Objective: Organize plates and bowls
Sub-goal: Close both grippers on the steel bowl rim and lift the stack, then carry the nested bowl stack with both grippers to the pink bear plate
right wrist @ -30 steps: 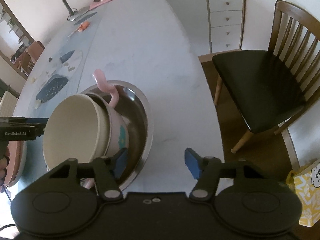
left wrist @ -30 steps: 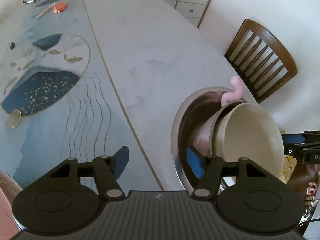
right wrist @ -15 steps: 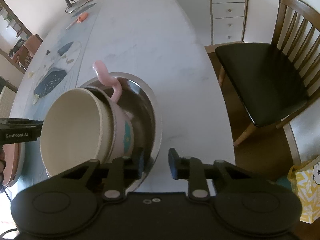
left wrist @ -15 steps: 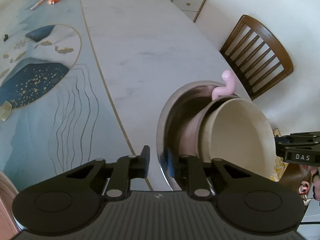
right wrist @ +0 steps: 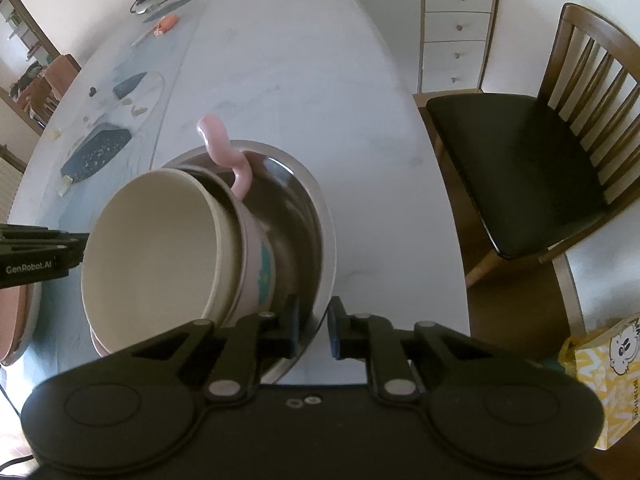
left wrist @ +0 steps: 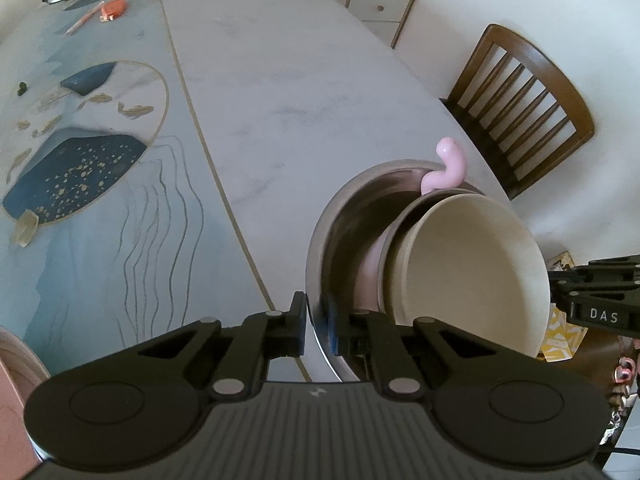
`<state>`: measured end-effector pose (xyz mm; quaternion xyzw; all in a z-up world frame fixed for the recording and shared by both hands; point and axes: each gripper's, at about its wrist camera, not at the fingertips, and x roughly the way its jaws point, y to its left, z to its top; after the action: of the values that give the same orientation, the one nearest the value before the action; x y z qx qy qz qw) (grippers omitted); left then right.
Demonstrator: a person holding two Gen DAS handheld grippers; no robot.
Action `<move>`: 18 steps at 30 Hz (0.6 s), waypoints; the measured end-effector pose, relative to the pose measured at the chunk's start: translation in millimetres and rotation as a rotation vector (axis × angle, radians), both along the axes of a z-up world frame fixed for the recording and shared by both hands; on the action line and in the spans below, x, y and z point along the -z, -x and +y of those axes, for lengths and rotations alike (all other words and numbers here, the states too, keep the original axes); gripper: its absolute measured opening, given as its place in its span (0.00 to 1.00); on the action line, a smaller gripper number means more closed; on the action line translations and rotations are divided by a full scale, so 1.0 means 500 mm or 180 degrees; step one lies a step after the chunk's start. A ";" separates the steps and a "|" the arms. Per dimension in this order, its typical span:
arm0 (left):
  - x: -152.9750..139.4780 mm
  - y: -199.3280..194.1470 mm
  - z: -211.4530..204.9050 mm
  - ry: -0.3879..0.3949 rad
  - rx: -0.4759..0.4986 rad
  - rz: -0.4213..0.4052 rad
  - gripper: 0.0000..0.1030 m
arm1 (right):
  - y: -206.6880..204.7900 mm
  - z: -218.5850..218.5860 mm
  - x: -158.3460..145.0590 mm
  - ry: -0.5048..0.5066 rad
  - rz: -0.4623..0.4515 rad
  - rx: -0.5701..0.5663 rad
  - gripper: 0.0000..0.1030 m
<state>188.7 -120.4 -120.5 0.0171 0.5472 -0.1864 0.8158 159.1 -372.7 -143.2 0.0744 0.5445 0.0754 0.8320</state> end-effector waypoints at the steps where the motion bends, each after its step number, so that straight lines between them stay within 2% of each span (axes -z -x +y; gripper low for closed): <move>1: -0.002 0.003 0.002 -0.0008 -0.0004 -0.0021 0.09 | 0.000 0.001 -0.002 0.0005 -0.0013 -0.0002 0.14; 4: -0.014 0.010 0.010 0.0024 -0.0047 -0.0046 0.08 | -0.005 0.009 -0.012 0.0010 0.0001 0.0010 0.13; 5: -0.021 0.013 0.013 0.0114 -0.0026 -0.0049 0.00 | -0.006 0.011 -0.015 0.0008 0.0009 0.0013 0.13; 6: -0.031 0.015 0.014 0.0214 -0.0013 -0.0047 0.00 | -0.007 0.014 -0.020 -0.0021 0.0011 0.0004 0.13; 9: -0.050 0.027 -0.002 -0.0059 0.0049 -0.0229 0.00 | -0.012 0.031 -0.034 0.0001 0.0008 -0.0024 0.11; 12: -0.043 0.021 0.016 0.0038 -0.0066 -0.0127 0.00 | -0.026 0.042 -0.030 0.0143 0.0016 -0.0015 0.11; 18: -0.041 0.007 0.067 0.0180 -0.0204 -0.0029 0.00 | -0.033 0.023 -0.013 0.0008 0.0134 0.0057 0.11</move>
<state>185.0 -87.0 -99.8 -0.0227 0.5383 -0.1754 0.8240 175.4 -361.1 -136.7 0.0798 0.5613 0.0656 0.8211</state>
